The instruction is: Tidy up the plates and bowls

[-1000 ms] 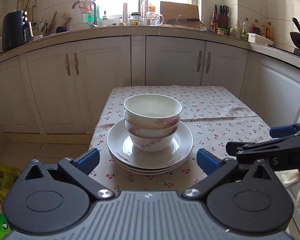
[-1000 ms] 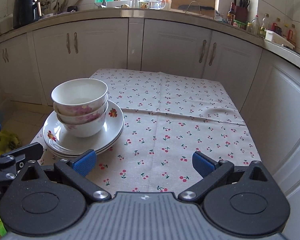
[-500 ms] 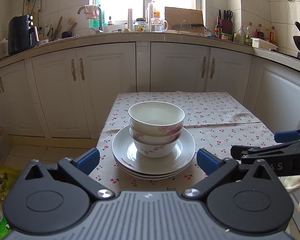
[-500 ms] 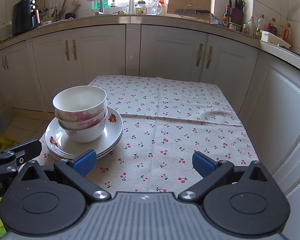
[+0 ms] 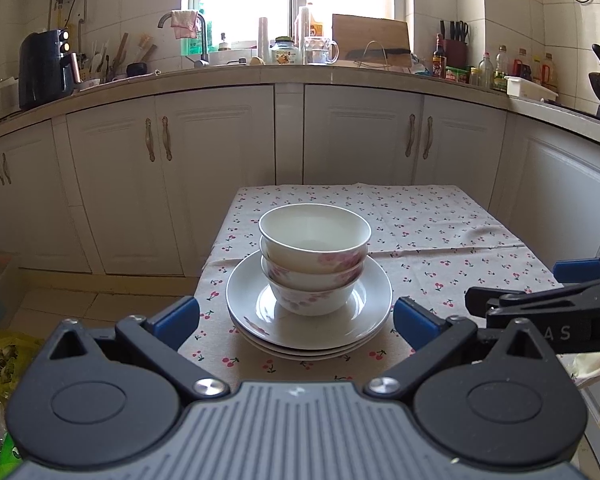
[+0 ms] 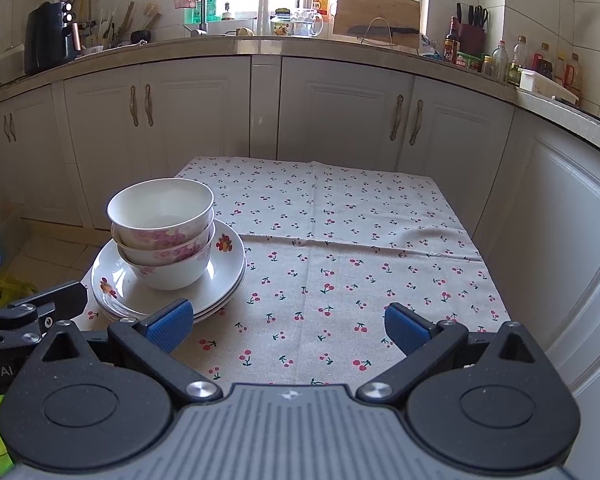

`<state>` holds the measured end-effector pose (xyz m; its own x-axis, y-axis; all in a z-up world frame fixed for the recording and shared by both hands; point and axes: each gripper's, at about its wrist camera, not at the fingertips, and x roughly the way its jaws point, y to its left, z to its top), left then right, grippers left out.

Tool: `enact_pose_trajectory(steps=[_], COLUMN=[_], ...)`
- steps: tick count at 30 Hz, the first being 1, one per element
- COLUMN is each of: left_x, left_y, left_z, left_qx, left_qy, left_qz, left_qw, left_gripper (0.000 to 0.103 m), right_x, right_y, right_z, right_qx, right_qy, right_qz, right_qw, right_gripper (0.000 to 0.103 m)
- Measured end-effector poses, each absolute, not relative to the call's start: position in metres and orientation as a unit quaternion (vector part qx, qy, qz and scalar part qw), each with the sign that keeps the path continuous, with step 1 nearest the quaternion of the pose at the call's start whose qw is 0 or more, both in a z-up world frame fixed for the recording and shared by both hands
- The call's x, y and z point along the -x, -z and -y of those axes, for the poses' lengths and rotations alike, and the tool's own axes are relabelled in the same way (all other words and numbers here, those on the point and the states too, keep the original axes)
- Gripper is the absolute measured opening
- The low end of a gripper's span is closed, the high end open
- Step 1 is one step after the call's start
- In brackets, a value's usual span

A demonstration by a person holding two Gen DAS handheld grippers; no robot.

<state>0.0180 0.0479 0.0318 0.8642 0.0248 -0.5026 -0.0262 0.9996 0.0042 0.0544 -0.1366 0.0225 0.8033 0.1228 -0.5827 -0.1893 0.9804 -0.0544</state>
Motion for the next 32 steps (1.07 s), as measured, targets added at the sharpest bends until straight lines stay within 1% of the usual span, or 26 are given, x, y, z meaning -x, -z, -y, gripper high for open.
enact_pose_trajectory(steps=[32], left_x=[-0.0188], left_y=[-0.0341], left_z=[-0.0476], left_qx=[0.003], left_qy=[-0.014], left_qz=[-0.262], left_qw=[0.965], left_gripper=[0.102], right_x=[-0.0511], right_y=[-0.0261], right_z=[0.1379], right_qx=[0.058], right_qy=[-0.077], right_qz=[-0.296], right_qw=[0.95], right_gripper=[0.103])
